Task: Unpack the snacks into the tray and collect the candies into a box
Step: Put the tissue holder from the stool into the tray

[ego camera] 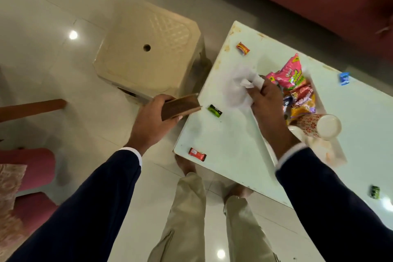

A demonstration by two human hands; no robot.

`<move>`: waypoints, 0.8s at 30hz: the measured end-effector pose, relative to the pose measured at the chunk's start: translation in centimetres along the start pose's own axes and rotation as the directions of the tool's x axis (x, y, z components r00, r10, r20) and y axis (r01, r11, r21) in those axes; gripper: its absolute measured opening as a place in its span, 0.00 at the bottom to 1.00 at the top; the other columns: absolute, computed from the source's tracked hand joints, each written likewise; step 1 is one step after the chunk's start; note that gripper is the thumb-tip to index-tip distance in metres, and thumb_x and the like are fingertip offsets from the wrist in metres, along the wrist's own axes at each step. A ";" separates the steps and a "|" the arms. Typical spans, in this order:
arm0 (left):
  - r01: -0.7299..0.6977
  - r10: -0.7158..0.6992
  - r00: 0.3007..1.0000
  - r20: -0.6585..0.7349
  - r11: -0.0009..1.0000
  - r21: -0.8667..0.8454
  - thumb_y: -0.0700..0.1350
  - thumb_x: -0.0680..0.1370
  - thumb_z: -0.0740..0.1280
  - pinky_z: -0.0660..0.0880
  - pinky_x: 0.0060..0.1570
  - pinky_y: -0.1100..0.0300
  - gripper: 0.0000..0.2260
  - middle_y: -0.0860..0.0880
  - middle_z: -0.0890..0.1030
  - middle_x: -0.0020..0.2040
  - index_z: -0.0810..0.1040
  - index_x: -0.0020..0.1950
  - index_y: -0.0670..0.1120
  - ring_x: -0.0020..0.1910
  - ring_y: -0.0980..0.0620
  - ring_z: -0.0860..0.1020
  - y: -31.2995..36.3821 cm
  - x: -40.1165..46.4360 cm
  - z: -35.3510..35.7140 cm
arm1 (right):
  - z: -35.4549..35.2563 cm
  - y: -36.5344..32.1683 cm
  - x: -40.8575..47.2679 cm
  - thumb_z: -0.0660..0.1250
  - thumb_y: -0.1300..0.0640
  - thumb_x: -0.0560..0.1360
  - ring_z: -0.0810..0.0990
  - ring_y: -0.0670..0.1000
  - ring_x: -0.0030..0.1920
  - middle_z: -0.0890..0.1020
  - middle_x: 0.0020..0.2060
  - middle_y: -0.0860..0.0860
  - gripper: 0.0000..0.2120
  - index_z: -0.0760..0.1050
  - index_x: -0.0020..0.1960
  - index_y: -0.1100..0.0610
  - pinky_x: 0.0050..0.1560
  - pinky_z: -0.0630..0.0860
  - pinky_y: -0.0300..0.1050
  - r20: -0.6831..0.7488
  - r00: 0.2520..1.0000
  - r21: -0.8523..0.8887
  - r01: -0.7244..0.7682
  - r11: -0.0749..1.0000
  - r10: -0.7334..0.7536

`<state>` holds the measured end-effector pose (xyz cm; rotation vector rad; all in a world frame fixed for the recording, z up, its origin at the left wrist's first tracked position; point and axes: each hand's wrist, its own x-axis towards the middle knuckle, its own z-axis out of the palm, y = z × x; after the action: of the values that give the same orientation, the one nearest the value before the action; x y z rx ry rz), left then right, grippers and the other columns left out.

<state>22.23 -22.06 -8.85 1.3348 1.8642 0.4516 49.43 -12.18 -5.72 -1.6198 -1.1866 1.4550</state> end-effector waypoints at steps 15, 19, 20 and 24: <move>-0.335 0.428 0.866 0.260 0.880 -0.336 0.44 0.70 0.78 0.75 0.56 0.59 0.23 0.50 0.78 0.57 0.76 0.60 0.57 0.58 0.53 0.77 17.1 -1.0 14.6 | -18.6 -3.0 -10.7 0.61 0.63 0.78 0.83 0.52 0.52 0.86 0.56 0.49 0.21 0.78 0.67 0.47 0.50 0.78 0.48 0.429 0.901 -0.613 0.344 0.712 -0.066; -0.298 0.390 0.853 0.346 0.910 -0.289 0.47 0.68 0.81 0.76 0.59 0.61 0.25 0.50 0.79 0.60 0.77 0.62 0.50 0.60 0.53 0.78 19.7 -2.0 17.8 | -21.8 -0.5 -11.6 0.63 0.66 0.80 0.81 0.53 0.58 0.84 0.60 0.51 0.23 0.74 0.72 0.49 0.49 0.74 0.34 0.351 0.936 -0.622 0.238 0.746 -0.007; -0.320 0.406 0.840 0.360 0.906 -0.277 0.48 0.69 0.81 0.75 0.56 0.65 0.24 0.51 0.79 0.60 0.77 0.62 0.51 0.59 0.56 0.78 20.4 -2.3 18.5 | -22.3 -0.2 -11.8 0.62 0.67 0.80 0.81 0.54 0.58 0.84 0.60 0.52 0.24 0.74 0.72 0.50 0.49 0.72 0.33 0.325 0.946 -0.626 0.224 0.747 -0.010; -0.325 0.401 0.830 0.387 0.912 -0.248 0.45 0.70 0.80 0.71 0.50 0.70 0.23 0.54 0.79 0.55 0.75 0.61 0.58 0.52 0.66 0.76 22.6 -3.1 20.3 | -23.7 0.1 -13.1 0.65 0.66 0.77 0.84 0.59 0.48 0.86 0.53 0.54 0.23 0.76 0.68 0.48 0.42 0.80 0.49 0.221 0.964 -0.789 0.265 0.555 -0.146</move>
<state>52.44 -19.25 -5.29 1.5317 1.1798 0.4545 73.02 -21.86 3.36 -1.8484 -2.2837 0.8683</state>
